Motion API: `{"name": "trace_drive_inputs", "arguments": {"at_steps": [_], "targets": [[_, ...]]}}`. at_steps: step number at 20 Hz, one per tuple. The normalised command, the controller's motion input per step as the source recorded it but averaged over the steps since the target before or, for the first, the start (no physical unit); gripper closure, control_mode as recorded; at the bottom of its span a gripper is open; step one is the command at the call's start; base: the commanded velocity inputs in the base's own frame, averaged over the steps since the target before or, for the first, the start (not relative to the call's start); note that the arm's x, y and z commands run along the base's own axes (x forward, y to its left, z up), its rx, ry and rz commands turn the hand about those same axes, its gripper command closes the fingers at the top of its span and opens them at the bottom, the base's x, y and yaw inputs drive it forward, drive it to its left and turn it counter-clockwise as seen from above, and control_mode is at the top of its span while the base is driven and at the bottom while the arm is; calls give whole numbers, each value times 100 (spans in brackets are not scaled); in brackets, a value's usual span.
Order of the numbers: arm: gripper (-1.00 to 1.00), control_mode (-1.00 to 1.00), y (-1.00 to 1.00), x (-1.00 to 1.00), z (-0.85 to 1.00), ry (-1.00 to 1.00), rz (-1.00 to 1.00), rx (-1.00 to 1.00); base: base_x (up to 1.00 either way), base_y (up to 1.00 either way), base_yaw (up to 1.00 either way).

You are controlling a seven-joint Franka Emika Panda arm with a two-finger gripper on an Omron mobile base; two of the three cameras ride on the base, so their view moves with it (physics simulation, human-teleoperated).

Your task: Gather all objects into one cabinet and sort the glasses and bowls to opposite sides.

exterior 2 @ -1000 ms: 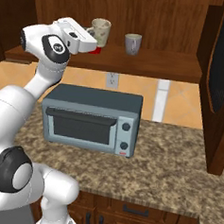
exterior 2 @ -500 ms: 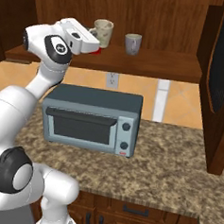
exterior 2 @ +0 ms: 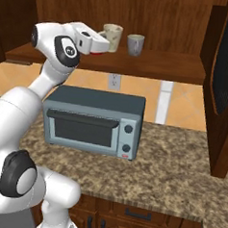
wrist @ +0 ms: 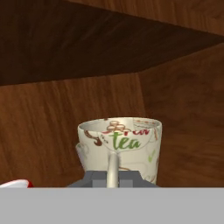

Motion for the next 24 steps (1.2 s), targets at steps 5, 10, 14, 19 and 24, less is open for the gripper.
{"name": "trace_drive_inputs", "arguments": {"at_steps": [5, 10, 14, 19, 24], "targets": [[100, -100, -1, 0, -8, 0, 0, 0, 0, 0, 0], [100, -100, 0, -3, -25, 0, 0, -1, 0, 0, 0], [100, -100, 0, -1, -26, 0, 0, -1, 0, 0, 0], [100, -100, 0, 17, -24, 0, 0, -1, 0, 0, 0], [100, -100, 0, 49, -20, 1, 1, 0, 0, 0, 0]]}}
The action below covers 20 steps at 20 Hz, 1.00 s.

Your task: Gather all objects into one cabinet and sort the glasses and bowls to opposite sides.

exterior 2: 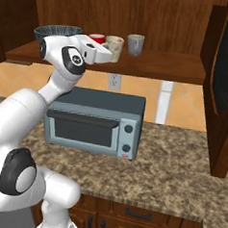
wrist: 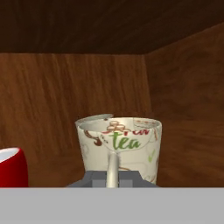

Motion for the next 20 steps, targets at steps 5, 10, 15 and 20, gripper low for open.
{"name": "trace_drive_inputs", "arguments": {"at_steps": [5, 10, 15, 20], "targets": [[100, -100, 0, 57, -18, 1, 2, 0, 0, 0, 0], [100, -100, 0, 62, -15, 0, 3, 0, 0, 0, 0], [100, -100, 0, 47, -16, 0, 2, 0, 0, 0, 0], [100, -100, 0, 7, -19, 0, 0, -2, 0, 0, 0]]}}
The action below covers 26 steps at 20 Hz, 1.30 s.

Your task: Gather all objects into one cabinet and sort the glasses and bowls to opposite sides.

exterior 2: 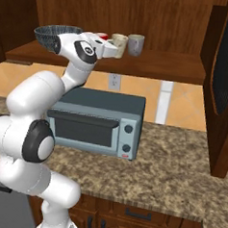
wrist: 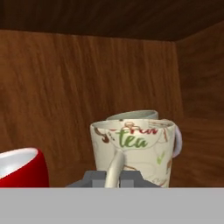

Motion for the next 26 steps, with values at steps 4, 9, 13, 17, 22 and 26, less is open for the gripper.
{"name": "trace_drive_inputs", "arguments": {"at_steps": [4, 9, 13, 17, 22, 26], "targets": [[-100, -100, 2, 0, -23, 0, 1, -6, 0, 0, 0], [-100, -100, 0, -23, -3, -1, 3, -1, 0, 0, 0], [-100, -100, 0, -67, 1, -9, 7, 0, 0, 0, 0], [-100, -100, 0, -94, 10, -18, 5, 0, 0, 0, 0], [-100, -100, 0, -100, 12, -24, 3, 0, 0, 0, 0], [-100, -100, 0, -100, 5, -21, 2, 0, 0, 0, 0]]}}
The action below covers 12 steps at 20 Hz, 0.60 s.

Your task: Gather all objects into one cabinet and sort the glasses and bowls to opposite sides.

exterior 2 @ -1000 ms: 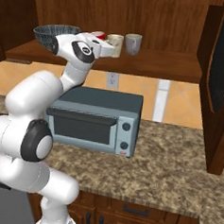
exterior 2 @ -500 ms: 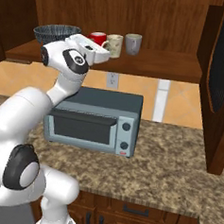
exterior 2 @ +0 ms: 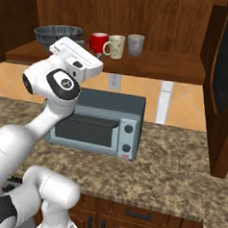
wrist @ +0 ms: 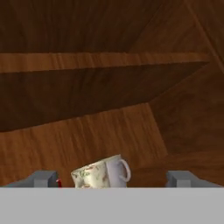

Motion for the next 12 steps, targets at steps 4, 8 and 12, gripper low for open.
{"name": "trace_drive_inputs", "arguments": {"at_steps": [4, 8, 12], "targets": [[-100, -100, 0, -100, 0, -21, 0, 0, 0, 0, 0], [-100, -100, 0, -100, 0, -28, 0, 0, 0, 0, 0], [-100, -100, 0, -100, 0, -34, 0, 0, 0, 0, 0]]}}
